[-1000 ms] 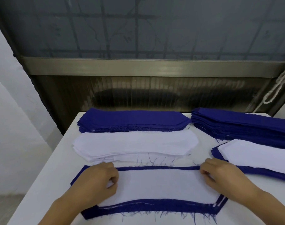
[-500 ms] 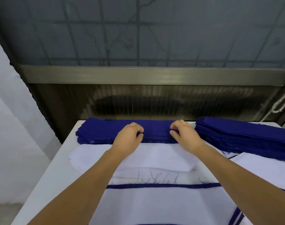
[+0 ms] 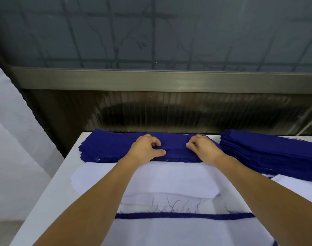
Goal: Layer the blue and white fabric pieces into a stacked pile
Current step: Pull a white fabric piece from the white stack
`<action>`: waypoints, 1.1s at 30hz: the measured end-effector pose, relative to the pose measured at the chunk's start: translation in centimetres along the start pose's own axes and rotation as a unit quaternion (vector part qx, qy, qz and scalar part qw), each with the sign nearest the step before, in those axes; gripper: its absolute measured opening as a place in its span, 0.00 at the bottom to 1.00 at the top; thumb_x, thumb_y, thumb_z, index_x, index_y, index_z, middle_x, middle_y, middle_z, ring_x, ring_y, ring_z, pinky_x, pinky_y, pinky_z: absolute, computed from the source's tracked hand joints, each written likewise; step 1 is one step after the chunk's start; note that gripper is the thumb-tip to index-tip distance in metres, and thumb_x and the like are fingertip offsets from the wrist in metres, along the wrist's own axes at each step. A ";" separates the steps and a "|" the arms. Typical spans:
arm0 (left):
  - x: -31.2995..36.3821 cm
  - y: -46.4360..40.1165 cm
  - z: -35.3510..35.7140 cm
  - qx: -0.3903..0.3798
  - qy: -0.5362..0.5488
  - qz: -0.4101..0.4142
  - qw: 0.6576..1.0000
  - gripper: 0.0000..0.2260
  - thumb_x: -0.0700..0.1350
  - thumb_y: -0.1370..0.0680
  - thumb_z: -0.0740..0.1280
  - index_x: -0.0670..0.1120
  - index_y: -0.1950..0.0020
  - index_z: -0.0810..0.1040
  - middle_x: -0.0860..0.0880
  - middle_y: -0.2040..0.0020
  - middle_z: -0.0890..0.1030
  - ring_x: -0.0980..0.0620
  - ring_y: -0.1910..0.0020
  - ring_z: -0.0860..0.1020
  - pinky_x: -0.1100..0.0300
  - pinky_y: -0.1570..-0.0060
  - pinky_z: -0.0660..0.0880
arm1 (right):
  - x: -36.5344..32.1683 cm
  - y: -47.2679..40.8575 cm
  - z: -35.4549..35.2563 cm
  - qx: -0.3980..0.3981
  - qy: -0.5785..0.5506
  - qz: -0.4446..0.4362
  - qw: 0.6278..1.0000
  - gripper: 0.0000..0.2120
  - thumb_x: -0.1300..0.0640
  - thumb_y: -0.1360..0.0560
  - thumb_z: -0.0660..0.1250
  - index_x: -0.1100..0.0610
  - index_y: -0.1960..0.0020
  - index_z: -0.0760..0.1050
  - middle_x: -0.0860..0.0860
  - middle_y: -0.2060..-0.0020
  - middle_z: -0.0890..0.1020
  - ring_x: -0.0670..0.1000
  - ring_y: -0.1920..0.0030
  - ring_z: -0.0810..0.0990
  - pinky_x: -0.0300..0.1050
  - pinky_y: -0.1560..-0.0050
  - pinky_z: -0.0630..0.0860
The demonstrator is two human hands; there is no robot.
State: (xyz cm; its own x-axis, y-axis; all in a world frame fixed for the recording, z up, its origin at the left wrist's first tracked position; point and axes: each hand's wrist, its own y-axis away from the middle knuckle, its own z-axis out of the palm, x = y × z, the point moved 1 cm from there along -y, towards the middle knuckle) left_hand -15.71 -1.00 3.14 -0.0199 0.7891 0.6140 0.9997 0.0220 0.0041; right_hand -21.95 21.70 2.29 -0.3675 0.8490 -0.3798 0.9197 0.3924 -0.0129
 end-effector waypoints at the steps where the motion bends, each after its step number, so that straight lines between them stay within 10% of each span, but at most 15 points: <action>1: 0.0 -0.2 0.1 0.005 0.001 -0.003 1.000 0.15 0.53 0.27 0.73 0.50 0.43 0.79 0.53 0.46 0.75 0.54 0.47 0.75 0.55 0.44 0.76 | -0.1 -0.3 -0.1 -0.009 0.013 0.000 1.000 0.11 0.52 0.18 0.57 0.55 0.55 0.72 0.51 0.56 0.76 0.51 0.54 0.76 0.42 0.53 0.70; 12: 0.3 -1.8 1.5 0.073 -0.155 0.013 0.985 0.09 0.53 0.20 0.62 0.49 0.47 0.77 0.50 0.48 0.78 0.50 0.49 0.75 0.53 0.47 0.74 | -0.1 -0.1 0.1 -0.010 -0.011 0.036 0.999 0.19 0.34 0.25 0.62 0.50 0.54 0.74 0.46 0.56 0.74 0.47 0.53 0.75 0.41 0.56 0.70; 23: -4.0 0.6 -2.4 0.118 -0.205 -0.011 0.972 0.05 0.44 0.22 0.63 0.49 0.49 0.77 0.49 0.52 0.77 0.50 0.54 0.74 0.54 0.55 0.75 | 0.2 0.7 0.5 0.021 -0.008 0.022 0.999 0.10 0.53 0.18 0.59 0.53 0.39 0.74 0.50 0.43 0.75 0.50 0.43 0.74 0.44 0.41 0.74; 33: -7.6 5.9 -6.6 0.195 -0.280 -0.022 0.940 0.11 0.46 0.19 0.61 0.49 0.40 0.78 0.49 0.45 0.78 0.50 0.48 0.75 0.55 0.48 0.71 | -0.2 4.3 -0.5 0.100 0.024 -0.042 0.994 0.06 0.59 0.20 0.62 0.51 0.48 0.76 0.47 0.50 0.74 0.49 0.48 0.73 0.43 0.45 0.72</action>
State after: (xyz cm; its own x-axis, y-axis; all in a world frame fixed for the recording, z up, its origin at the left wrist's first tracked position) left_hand -9.56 -10.90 3.75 -0.1718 0.9792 0.1083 0.9205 0.1988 -0.3363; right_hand -18.01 23.39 2.76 -0.4466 0.8334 -0.3257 0.8925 0.3892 -0.2278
